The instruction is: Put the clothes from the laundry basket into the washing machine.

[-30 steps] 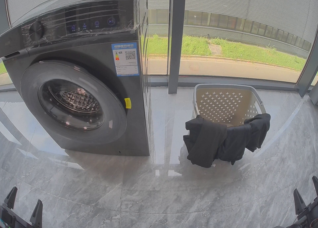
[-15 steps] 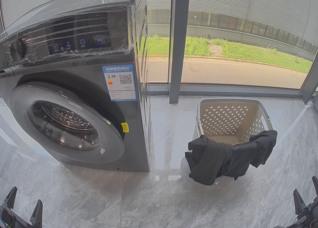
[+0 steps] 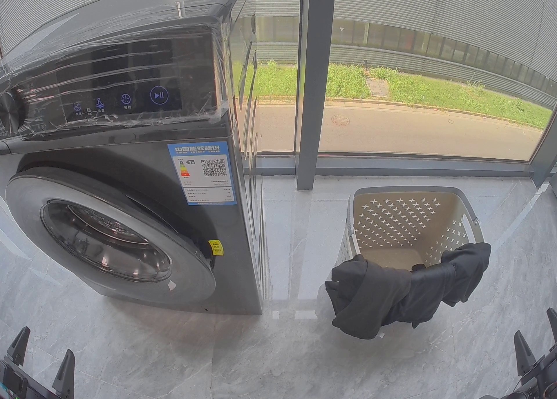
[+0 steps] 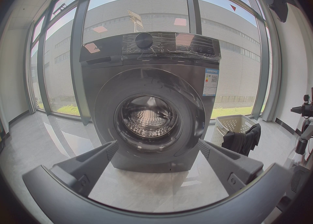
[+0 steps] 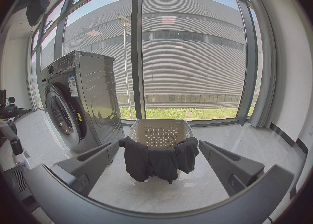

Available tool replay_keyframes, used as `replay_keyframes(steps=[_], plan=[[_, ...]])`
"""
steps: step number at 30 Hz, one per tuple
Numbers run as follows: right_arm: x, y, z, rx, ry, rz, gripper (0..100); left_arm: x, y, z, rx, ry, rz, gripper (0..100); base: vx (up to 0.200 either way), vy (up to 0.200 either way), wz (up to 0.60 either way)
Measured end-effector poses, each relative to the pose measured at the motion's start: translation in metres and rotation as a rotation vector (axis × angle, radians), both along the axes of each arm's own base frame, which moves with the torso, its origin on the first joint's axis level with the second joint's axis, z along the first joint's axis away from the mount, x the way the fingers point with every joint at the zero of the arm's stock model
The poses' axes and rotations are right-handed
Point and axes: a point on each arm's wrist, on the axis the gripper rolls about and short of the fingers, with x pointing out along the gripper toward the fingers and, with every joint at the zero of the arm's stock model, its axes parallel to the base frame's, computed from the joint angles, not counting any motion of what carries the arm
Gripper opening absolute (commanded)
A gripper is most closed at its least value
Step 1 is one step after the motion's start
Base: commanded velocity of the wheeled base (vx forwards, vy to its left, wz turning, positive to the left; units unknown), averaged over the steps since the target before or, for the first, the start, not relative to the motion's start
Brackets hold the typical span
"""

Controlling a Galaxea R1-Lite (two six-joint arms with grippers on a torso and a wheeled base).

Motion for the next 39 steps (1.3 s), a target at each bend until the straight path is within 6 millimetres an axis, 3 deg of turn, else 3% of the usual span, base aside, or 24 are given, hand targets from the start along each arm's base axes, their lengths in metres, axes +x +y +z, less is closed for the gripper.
replay_keyframes(steps=[39], plan=[[0.0,0.0,0.0,0.0,0.0,-0.001,100,0.0,0.0,0.0002,-0.002,-0.001,0.0,100,0.0,-0.19,0.0]])
